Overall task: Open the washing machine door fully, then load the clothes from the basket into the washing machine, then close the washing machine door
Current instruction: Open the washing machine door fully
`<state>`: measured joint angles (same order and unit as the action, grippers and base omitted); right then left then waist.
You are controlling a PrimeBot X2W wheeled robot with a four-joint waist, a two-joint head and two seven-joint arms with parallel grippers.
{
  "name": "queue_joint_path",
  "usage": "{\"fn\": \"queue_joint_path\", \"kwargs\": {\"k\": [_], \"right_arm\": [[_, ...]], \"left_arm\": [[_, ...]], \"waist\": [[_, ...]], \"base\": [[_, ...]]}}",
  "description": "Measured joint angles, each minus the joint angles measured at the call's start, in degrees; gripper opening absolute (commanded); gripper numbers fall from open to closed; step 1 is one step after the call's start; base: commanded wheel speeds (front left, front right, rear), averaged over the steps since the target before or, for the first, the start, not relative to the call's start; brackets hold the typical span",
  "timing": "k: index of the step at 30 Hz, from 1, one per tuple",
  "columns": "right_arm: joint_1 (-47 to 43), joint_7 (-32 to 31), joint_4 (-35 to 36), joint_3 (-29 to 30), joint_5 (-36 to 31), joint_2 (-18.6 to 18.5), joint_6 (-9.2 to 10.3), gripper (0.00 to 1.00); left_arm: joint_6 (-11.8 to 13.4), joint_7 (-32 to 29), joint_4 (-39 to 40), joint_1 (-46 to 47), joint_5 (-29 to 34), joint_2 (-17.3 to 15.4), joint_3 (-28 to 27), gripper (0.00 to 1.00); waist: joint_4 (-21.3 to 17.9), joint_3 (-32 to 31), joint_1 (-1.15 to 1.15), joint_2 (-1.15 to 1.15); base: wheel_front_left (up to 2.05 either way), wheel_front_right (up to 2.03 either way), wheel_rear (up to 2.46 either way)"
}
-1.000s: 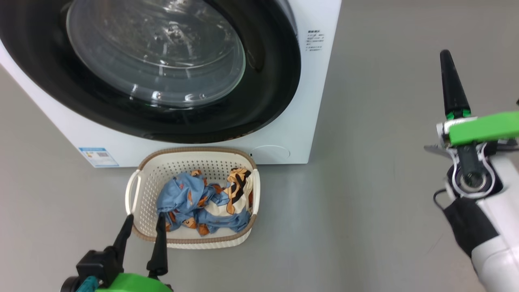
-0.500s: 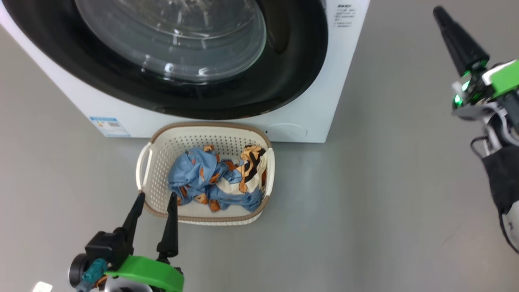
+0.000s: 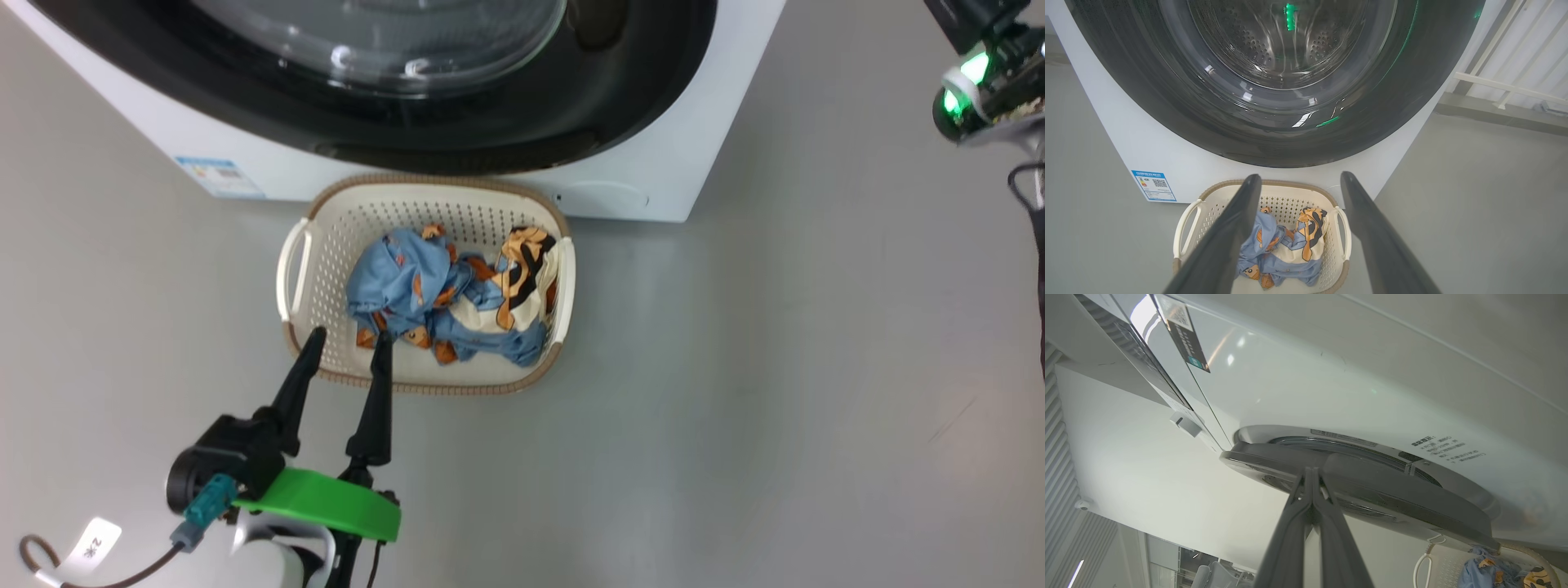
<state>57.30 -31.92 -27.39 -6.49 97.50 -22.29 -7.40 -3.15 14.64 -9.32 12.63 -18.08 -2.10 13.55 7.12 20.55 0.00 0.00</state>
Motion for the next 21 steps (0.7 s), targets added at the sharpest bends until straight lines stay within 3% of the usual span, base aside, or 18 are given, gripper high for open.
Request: {"fn": "queue_joint_path", "kwargs": {"k": [7, 21], "right_arm": [[4.4, -4.7, -1.5, 0.0, -0.9, 0.3, 0.00, 0.00], [11.7, -6.7, -3.5, -0.2, -4.7, 0.7, 0.00, 0.00]], "left_arm": [[1.0, 0.0, 1.2, 2.2, -1.2, 0.0, 2.5, 1.00], [2.4, 0.0, 3.0, 4.3, -3.5, 0.2, 5.4, 1.00]], "waist": [[1.7, 3.7, 0.00, 0.00], [5.4, 8.1, 0.00, 0.00]], "base": [[0.00, 0.00, 0.00], [0.00, 0.00, 0.00]]}}
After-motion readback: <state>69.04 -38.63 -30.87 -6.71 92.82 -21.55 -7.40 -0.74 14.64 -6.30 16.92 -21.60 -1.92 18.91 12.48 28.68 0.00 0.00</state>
